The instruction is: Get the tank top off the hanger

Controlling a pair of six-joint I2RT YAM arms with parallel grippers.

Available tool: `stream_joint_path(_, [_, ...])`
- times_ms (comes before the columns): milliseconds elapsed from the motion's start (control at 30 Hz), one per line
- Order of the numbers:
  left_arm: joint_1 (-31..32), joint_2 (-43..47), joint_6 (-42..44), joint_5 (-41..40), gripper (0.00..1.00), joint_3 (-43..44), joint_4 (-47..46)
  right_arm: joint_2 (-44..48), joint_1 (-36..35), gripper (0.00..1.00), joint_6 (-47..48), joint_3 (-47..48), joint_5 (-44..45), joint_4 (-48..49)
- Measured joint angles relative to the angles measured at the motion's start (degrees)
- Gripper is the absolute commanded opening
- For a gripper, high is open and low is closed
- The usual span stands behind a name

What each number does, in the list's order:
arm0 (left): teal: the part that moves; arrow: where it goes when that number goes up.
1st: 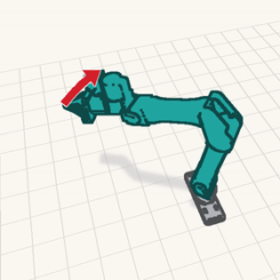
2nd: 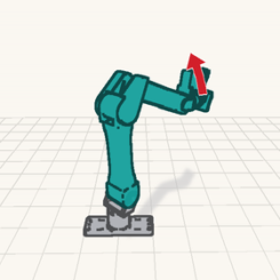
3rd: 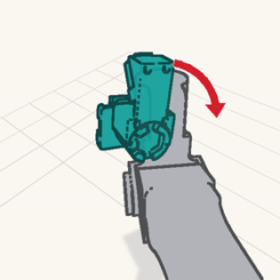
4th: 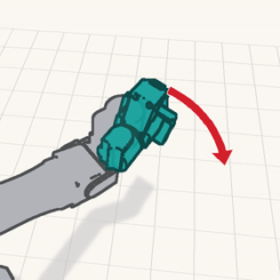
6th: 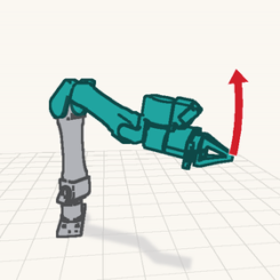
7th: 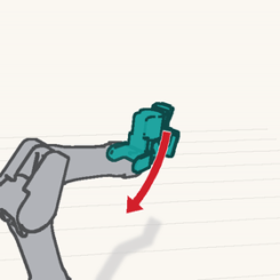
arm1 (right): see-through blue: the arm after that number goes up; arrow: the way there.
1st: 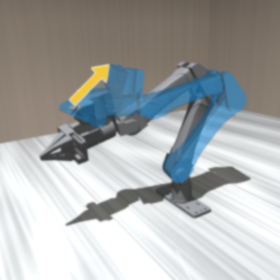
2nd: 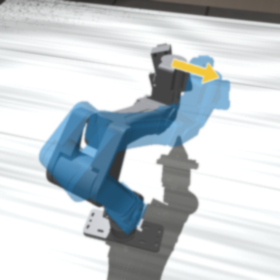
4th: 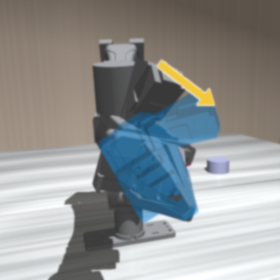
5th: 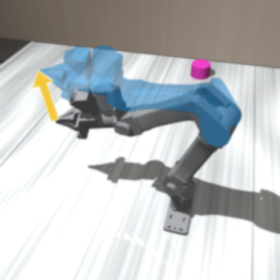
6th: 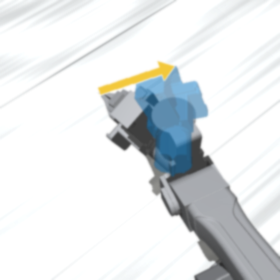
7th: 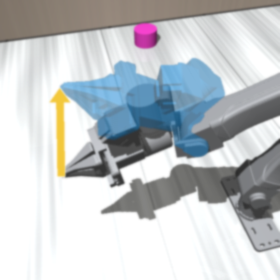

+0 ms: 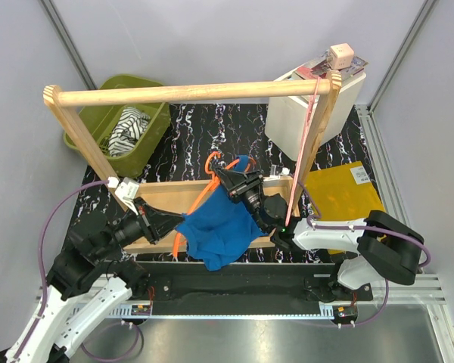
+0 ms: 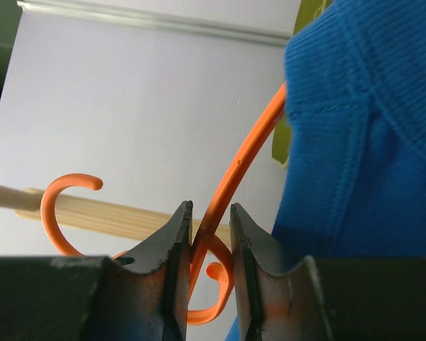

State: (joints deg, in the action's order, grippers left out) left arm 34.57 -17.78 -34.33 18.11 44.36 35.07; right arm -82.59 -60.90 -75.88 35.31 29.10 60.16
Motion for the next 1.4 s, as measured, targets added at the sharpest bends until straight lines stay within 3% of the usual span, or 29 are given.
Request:
stream_joint_path(433, [0.0, 1.84, -0.26, -2.1, 0.0, -1.03, 2.38, -1.49, 0.79, 0.0, -10.99, -0.09, 12.59, -0.79])
stream_joint_path(800, [0.0, 3.13, -1.73, -2.58, 0.0, -3.54, 2.47, -2.25, 0.94, 0.0, -24.55, 3.26, 19.98, -11.17])
stream_joint_path(1100, [0.0, 4.31, -3.43, -2.64, 0.0, -5.9, 2.56, -2.21, 2.62, 0.0, -33.33, 6.6, 20.76, -21.7])
stream_joint_path(1400, [0.0, 4.28, -5.18, -2.23, 0.0, -5.92, 2.49, -2.16, 4.57, 0.0, -36.3, 6.91, 16.81, -25.62])
